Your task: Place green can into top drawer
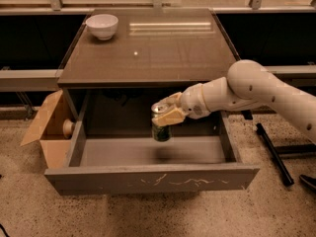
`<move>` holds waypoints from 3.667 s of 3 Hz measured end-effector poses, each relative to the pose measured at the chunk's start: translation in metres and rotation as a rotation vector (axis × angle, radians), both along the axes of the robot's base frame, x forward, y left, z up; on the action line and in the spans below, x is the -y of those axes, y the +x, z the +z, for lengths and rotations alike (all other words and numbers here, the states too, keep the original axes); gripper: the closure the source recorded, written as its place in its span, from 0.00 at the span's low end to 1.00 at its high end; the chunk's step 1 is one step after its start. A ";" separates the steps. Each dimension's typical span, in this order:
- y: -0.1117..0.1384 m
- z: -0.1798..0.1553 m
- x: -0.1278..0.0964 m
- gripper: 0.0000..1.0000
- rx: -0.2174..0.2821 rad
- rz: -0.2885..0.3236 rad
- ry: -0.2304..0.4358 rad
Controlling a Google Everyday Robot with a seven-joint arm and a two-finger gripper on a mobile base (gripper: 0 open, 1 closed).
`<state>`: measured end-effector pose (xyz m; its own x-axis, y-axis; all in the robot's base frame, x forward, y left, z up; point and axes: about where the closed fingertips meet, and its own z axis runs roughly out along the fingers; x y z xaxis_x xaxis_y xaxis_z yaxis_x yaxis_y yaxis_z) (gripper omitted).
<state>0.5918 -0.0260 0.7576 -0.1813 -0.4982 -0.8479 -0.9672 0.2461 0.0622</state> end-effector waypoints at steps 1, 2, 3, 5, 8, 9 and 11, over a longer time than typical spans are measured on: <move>-0.001 -0.018 -0.005 1.00 0.051 0.051 -0.041; 0.001 -0.035 -0.008 1.00 0.083 0.089 -0.050; 0.002 -0.050 -0.009 1.00 0.104 0.109 -0.050; 0.007 -0.068 -0.009 0.84 0.143 0.115 -0.028; 0.010 -0.075 -0.002 0.14 0.154 0.102 0.017; 0.010 -0.072 0.002 0.00 0.159 0.095 0.026; 0.003 -0.036 0.037 0.00 0.210 0.035 0.036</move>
Offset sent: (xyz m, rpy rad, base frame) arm 0.0032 0.0058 -0.0553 -0.0627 -0.1256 0.1281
